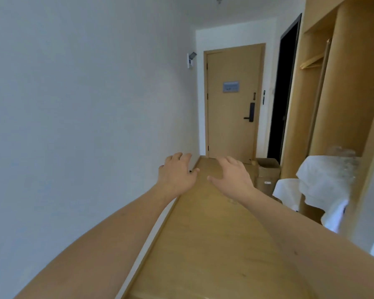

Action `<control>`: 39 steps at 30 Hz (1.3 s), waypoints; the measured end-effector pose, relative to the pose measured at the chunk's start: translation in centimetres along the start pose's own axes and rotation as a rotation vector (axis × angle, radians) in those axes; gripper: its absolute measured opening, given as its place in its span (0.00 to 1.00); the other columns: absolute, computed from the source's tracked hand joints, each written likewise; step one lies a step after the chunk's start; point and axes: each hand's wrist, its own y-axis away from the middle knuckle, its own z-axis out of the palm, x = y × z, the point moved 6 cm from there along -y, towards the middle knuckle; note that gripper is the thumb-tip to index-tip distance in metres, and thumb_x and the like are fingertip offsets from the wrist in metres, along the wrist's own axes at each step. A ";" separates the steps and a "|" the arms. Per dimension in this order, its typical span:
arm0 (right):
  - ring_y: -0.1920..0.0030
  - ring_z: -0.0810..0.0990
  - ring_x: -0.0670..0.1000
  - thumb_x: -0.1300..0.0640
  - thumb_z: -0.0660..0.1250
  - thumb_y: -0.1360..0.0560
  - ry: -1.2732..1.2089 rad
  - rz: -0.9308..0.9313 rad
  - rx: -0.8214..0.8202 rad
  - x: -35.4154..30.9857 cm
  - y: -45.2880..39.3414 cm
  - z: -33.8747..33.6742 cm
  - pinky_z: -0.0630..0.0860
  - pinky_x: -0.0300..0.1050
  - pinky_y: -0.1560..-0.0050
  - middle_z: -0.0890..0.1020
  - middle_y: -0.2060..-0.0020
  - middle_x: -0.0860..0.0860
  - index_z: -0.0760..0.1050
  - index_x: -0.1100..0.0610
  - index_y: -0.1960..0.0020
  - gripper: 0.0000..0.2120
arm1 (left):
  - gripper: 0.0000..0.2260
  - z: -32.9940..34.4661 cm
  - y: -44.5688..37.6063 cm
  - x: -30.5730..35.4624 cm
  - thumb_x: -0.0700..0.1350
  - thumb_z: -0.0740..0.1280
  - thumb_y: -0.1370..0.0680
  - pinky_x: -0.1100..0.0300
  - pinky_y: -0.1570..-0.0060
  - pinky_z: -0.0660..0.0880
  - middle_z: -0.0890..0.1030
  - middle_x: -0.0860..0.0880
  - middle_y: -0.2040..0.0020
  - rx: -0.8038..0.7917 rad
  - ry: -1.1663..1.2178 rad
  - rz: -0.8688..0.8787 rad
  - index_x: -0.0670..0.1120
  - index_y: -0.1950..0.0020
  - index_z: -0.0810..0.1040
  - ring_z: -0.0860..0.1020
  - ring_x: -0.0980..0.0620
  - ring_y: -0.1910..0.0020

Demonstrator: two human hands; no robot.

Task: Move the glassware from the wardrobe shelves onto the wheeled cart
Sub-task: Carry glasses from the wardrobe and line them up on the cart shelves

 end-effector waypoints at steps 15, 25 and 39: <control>0.25 0.62 0.59 0.43 0.68 0.23 0.125 0.255 0.122 18.2 -14.1 -3.4 0.64 0.54 0.28 0.65 0.23 0.50 0.59 0.50 0.20 0.36 | 0.27 11.6 -21.7 12.1 0.59 0.63 0.20 0.40 0.29 0.67 0.67 0.46 0.23 -0.045 0.177 0.261 0.50 0.23 0.66 0.65 0.42 0.25; 0.26 0.65 0.60 0.44 0.68 0.23 0.175 0.330 0.180 26.2 -23.1 -3.2 0.67 0.54 0.30 0.68 0.25 0.52 0.59 0.50 0.20 0.36 | 0.26 18.6 -31.9 16.1 0.58 0.62 0.19 0.42 0.30 0.68 0.67 0.46 0.24 -0.087 0.194 0.359 0.50 0.23 0.66 0.65 0.42 0.26; 0.29 0.67 0.59 0.45 0.68 0.25 0.246 0.560 0.229 32.1 -34.6 2.2 0.71 0.52 0.34 0.70 0.28 0.53 0.66 0.54 0.25 0.31 | 0.27 27.1 -46.2 14.7 0.57 0.62 0.18 0.41 0.29 0.66 0.63 0.46 0.21 -0.241 0.243 0.590 0.50 0.20 0.62 0.61 0.43 0.23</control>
